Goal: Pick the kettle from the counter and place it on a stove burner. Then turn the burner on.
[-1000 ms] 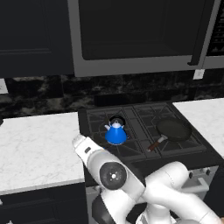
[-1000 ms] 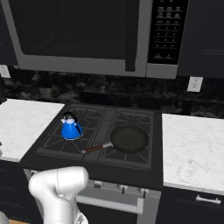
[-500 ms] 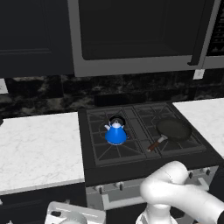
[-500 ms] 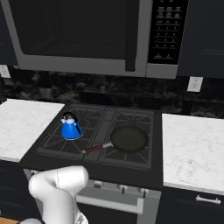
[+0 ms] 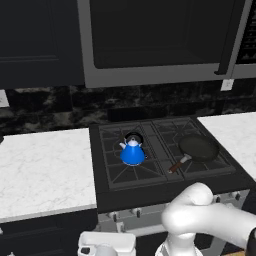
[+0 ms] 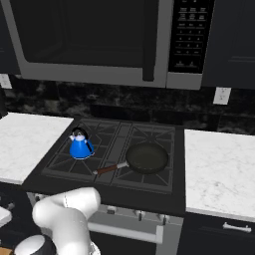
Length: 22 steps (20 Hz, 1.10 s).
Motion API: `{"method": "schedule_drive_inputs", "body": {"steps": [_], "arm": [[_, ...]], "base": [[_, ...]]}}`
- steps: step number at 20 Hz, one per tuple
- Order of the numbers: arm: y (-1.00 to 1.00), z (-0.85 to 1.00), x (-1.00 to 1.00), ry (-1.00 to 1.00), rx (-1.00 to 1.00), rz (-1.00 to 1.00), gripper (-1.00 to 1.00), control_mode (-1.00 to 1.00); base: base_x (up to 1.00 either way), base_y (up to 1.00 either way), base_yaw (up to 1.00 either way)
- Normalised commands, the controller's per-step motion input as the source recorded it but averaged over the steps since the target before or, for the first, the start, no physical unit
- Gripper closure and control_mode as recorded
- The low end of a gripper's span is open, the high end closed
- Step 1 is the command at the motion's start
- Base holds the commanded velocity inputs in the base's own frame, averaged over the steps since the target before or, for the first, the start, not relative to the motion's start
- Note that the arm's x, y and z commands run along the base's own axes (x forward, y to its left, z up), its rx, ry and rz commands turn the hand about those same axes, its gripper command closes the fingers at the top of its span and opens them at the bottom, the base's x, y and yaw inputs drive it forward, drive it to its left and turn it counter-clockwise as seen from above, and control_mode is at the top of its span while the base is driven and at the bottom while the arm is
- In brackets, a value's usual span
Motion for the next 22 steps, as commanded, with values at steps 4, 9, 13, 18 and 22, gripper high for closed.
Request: {"method": "schedule_drive_inputs", "body": {"steps": [4, 9, 13, 18, 22], "arm": [[-0.09, -0.32, 0.48, -0.20, -0.04, 0.01, -1.00, -1.00], [0.00, -0.85, 0.12, -0.15, -0.23, 0.00, -1.00, -1.00], [-0.04, -0.54, 0.00, -0.08, -0.14, 0.00, -1.00, -1.00], [0.00, 0.00, 0.04, -0.01, 0.00, 0.00, -1.00, -1.00], [0.00, 0.00, 0.12, -0.04, 0.00, 0.00, -1.00, -1.00]], "base": [[0.00, 0.00, 0.00], [0.00, 0.00, 0.00], [0.00, 0.00, 0.00], [0.00, 0.00, 0.00], [0.00, 0.00, 0.00]]}}
